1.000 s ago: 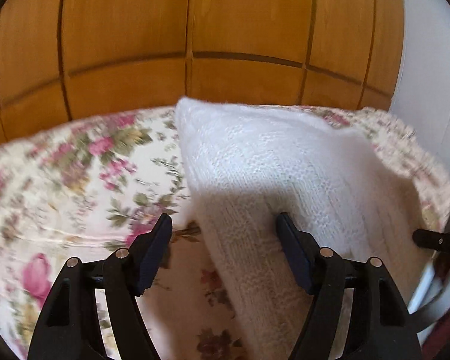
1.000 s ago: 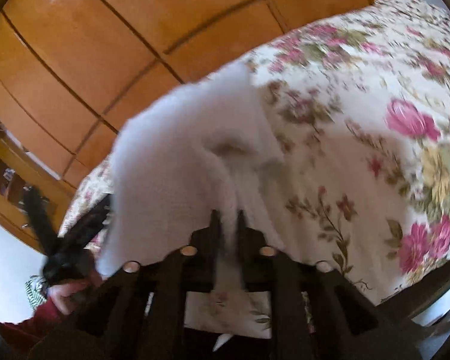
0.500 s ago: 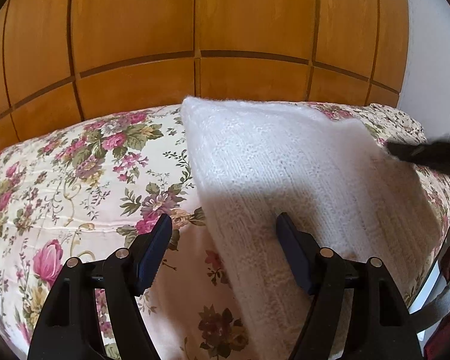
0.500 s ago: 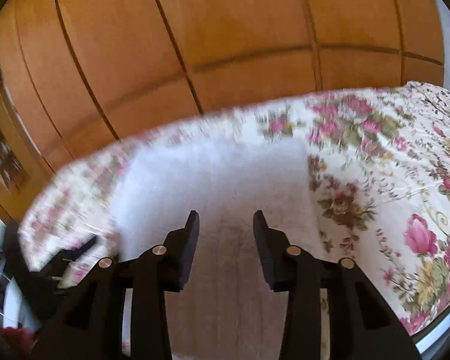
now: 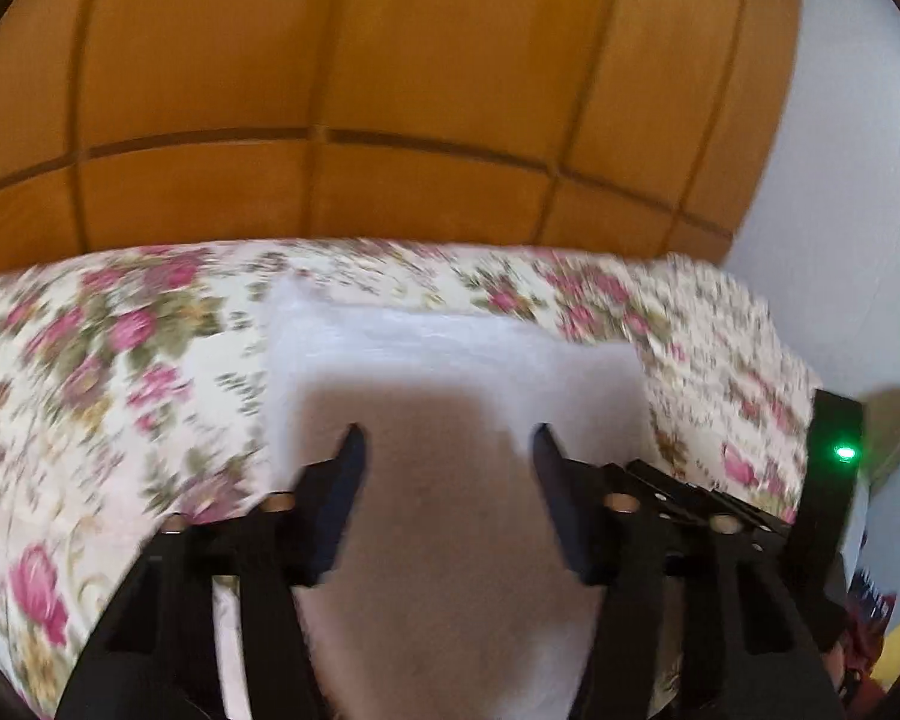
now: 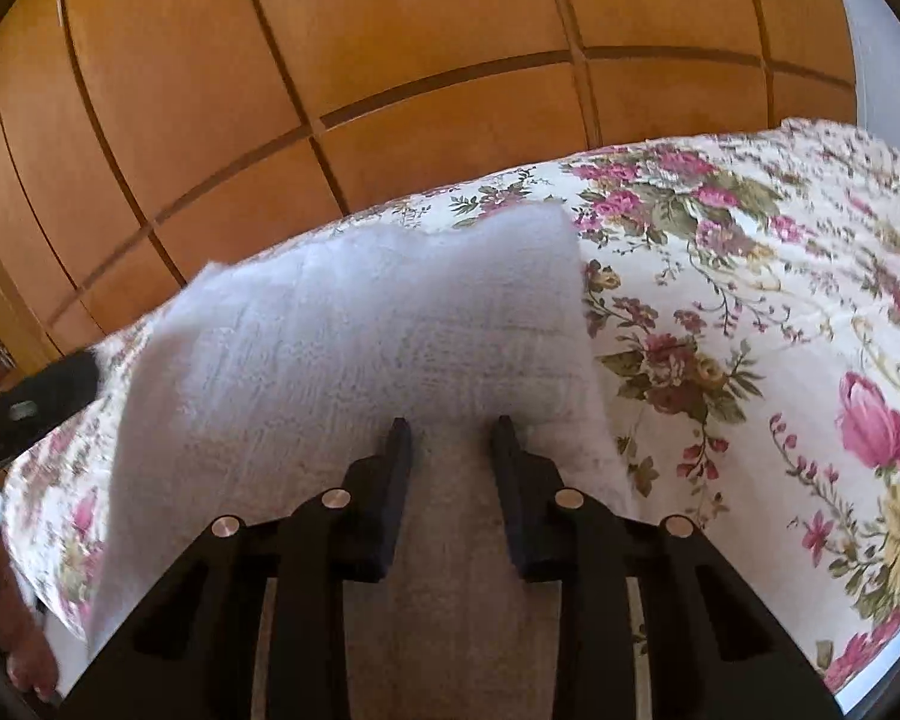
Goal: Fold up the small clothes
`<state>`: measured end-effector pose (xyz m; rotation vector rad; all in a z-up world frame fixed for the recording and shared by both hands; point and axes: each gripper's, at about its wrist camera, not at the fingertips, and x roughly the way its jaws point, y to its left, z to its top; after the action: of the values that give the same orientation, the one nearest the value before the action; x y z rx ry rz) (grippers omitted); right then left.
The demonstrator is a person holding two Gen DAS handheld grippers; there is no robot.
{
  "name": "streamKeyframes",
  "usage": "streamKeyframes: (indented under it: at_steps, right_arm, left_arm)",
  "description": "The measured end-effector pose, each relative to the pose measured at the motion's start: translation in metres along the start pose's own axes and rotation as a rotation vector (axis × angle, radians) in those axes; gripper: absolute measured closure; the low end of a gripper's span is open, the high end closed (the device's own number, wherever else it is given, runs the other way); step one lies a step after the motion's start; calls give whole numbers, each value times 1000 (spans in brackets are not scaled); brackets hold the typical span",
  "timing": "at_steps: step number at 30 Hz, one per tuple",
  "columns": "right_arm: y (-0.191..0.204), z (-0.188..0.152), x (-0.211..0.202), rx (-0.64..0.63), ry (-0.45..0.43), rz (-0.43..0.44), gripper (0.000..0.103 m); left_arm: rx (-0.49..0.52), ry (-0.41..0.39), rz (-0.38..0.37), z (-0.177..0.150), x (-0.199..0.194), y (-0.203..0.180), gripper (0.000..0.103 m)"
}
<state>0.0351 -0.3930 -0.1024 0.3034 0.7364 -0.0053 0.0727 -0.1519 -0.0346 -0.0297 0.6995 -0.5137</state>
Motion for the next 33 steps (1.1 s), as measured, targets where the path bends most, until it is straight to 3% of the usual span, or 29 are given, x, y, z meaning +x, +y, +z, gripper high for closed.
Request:
streamKeyframes:
  at_steps: [3, 6, 9, 13, 17, 22, 27, 33]
  right_arm:
    - [-1, 0, 0, 5, 1, 8, 76]
    - [-2, 0, 4, 10, 8, 14, 76]
    - [2, -1, 6, -4, 4, -7, 76]
    - [3, -4, 5, -27, -3, -10, 76]
    - [6, -5, 3, -39, 4, -17, 76]
    - [7, -6, -1, -29, 8, -21, 75]
    - [12, -7, -7, -53, 9, -40, 74]
    - [15, -12, -18, -54, 9, -39, 68]
  left_arm:
    - [78, 78, 101, -2, 47, -6, 62]
    - [101, 98, 107, -8, 74, 5, 62]
    - [138, 98, 102, -7, 74, 5, 62]
    - [115, 15, 64, -22, 53, 10, 62]
    - [153, -34, 99, -35, 34, -1, 62]
    - [97, -44, 69, -43, 16, 1, 62]
    - [87, -43, 51, -51, 6, -1, 50]
    - [148, -29, 43, -69, -2, -13, 26]
